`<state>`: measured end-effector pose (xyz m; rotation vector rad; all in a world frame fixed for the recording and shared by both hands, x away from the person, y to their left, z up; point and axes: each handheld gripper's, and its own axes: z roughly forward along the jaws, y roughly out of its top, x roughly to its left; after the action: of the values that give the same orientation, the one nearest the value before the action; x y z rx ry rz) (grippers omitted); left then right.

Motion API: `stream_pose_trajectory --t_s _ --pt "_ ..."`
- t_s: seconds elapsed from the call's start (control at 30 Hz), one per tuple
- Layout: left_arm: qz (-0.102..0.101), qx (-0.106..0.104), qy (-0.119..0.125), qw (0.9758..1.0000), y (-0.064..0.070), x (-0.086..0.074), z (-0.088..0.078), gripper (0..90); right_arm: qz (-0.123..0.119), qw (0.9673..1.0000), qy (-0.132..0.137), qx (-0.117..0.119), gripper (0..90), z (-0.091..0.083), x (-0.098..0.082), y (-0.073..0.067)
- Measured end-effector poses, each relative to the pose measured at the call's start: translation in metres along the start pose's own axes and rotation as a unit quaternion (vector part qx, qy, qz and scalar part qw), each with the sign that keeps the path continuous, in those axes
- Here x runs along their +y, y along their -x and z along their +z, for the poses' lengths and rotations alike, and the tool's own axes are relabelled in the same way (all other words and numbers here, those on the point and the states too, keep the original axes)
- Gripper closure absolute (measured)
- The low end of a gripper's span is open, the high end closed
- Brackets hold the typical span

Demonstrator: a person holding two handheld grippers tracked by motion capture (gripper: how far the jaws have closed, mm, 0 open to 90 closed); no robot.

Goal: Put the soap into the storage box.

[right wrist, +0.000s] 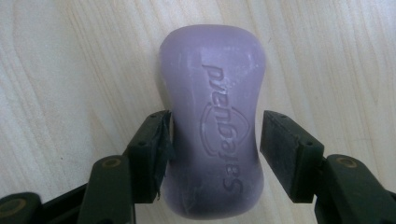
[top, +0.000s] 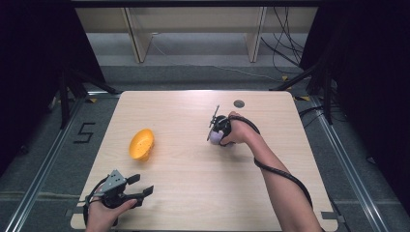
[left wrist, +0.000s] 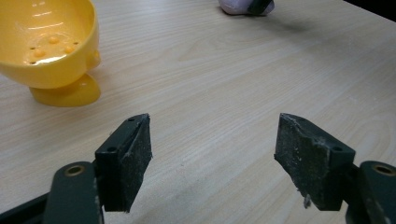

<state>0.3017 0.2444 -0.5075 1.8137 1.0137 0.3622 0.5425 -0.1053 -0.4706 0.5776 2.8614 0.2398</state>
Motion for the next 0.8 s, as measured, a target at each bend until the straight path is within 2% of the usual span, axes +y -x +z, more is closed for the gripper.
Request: stream_pose_trajectory --t_s 0.17,0.27,0.47,0.5,0.57,0.63,0.73,0.8 --pt "0.01 0.0 0.0 0.9999 -0.0013 0.0006 -0.0004 26.4 -0.002 1.0 -0.002 0.005 43.7 0.0034 -0.0006 0.0017" --pt "0.0 0.001 0.0 1.0 -0.0002 0.0002 0.0 26.4 0.004 1.0 -0.005 0.006 43.8 0.0045 -0.0003 0.0012" --pt "0.0 0.002 -0.002 1.0 -0.0001 0.0001 0.0001 26.4 0.002 1.0 -0.003 0.009 45.8 0.0055 0.001 0.002" --pt "0.01 -0.001 -0.003 0.9999 -0.0011 0.0005 0.0001 26.4 -0.006 0.9999 -0.001 0.012 46.6 0.0061 0.0013 0.0031" --pt "0.001 0.0 -0.003 1.0 -0.0001 0.0001 0.0002 26.4 -0.004 0.9999 -0.003 0.012 47.5 0.0055 0.0016 0.0024" --pt "0.007 -0.001 -0.003 1.0 -0.0006 0.0004 0.0001 26.4 -0.002 0.9999 -0.002 0.015 48.3 0.0055 0.0019 0.0025" --pt "0.002 0.0 -0.003 1.0 -0.0002 0.0001 0.0002 26.3 0.004 0.9999 -0.002 0.015 49.0 0.0053 0.0025 0.0013" --pt "0.002 0.0 -0.004 1.0 -0.0002 0.0001 0.0001 26.3 -0.001 0.9999 -0.001 0.01 49.5 0.0052 0.0031 0.0005"
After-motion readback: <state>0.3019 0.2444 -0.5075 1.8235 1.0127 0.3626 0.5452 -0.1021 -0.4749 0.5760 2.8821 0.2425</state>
